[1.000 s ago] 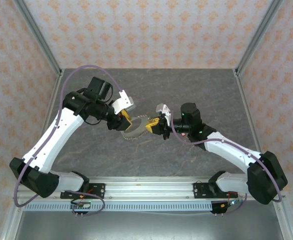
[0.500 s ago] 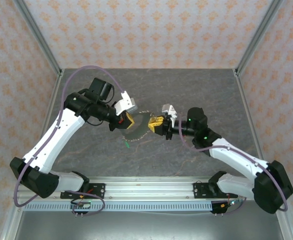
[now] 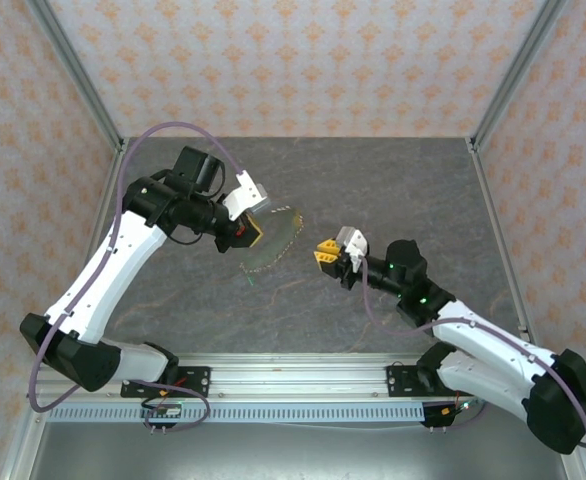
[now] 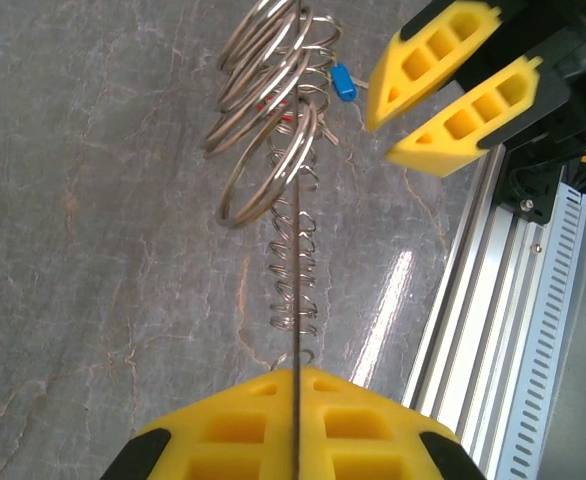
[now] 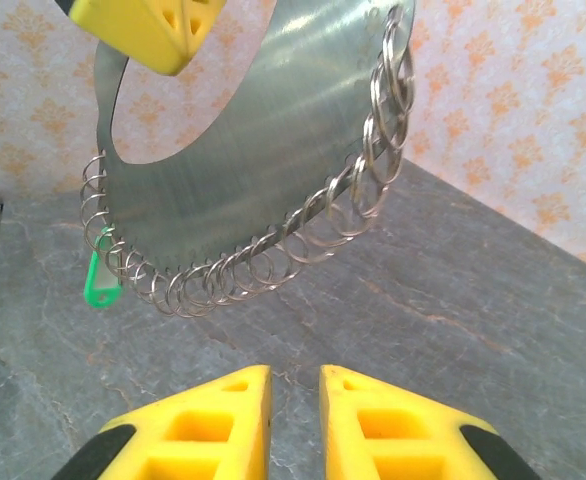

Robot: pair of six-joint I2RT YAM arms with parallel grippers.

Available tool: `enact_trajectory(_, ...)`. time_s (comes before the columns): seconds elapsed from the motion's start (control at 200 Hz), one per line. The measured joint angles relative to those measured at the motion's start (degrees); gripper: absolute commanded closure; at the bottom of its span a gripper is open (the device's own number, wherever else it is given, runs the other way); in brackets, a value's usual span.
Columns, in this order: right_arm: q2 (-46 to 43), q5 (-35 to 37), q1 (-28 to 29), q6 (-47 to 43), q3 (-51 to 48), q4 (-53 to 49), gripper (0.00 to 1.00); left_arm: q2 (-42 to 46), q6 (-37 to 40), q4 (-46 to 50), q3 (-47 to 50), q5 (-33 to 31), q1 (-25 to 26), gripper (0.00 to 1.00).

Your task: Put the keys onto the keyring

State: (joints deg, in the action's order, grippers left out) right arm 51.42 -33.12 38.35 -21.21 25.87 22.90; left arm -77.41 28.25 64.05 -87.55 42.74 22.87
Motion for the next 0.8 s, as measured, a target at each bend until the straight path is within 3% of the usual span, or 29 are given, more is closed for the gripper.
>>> enact_trajectory(0.3,-1.4,3.9,2.8,-5.1,-3.3,1.0,0.81,-0.5,-2.2,2.3,-1.2,-3.6,0.2,1.0)
enact_trajectory(0.5,-1.4,6.6,4.9,-10.7,-3.3,1.8,0.82,-4.5,-4.1,7.0,-8.5,-9.0,2.9,1.0)
enact_trajectory(0.801,1.4,16.9,13.2,-20.4,-5.4,10.2,0.85,-9.2,-5.3,14.6,-21.1,-13.4,6.1,1.0)
